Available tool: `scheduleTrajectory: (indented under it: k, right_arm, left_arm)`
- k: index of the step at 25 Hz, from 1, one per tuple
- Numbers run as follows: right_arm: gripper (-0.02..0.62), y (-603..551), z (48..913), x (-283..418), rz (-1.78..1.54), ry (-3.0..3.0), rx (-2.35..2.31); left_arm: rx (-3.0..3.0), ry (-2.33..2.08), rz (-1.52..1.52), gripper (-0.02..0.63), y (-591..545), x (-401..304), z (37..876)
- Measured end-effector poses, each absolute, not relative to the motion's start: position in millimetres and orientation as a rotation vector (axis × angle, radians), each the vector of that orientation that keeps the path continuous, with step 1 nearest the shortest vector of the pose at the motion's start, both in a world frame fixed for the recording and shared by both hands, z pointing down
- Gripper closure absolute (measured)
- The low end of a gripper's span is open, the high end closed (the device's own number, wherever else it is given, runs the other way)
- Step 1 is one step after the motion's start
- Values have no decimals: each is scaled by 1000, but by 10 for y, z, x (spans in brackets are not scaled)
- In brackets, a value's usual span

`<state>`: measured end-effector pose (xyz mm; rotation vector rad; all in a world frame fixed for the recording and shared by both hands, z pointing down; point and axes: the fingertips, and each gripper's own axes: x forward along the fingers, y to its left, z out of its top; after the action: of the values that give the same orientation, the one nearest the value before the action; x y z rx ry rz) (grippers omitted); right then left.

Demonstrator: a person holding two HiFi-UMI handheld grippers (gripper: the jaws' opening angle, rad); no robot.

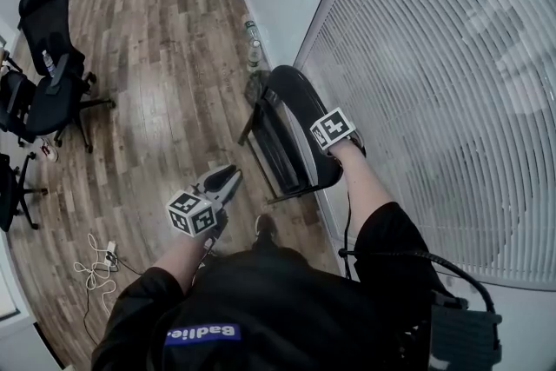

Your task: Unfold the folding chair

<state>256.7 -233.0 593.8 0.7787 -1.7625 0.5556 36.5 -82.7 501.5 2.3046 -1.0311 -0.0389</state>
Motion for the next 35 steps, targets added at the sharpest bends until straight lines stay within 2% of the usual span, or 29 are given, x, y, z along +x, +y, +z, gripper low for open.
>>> scheduleTrajectory:
  k: [24, 35]
  right_arm:
    - [485, -2338, 5768, 2430, 580, -1793, 761]
    - [485, -2325, 5870, 2478, 605, -1822, 748]
  left_arm:
    - [2190, -977, -50, 442, -1210, 772, 5436]
    - [2099, -973, -19, 399, -1425, 1059, 5955]
